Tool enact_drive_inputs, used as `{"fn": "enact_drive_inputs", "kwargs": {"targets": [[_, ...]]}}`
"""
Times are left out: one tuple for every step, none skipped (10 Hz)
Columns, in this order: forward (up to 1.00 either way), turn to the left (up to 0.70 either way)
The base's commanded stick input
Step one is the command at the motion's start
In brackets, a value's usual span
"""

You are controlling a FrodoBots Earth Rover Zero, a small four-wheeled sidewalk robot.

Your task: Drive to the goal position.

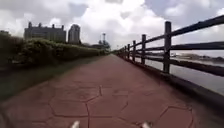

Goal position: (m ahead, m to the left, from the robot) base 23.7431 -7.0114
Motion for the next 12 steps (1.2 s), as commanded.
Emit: {"fn": "enact_drive_inputs", "kwargs": {"targets": [[0.85, 0.11], [0.85, 0.11], [0.85, 0.11], [0.85, 0.11], [0.85, -0.07], [0.85, -0.23], [0.85, -0.23], [0.85, -0.23], [0.85, -0.23], [0.85, -0.23], [0.85, -0.23], [0.85, -0.23]]}}
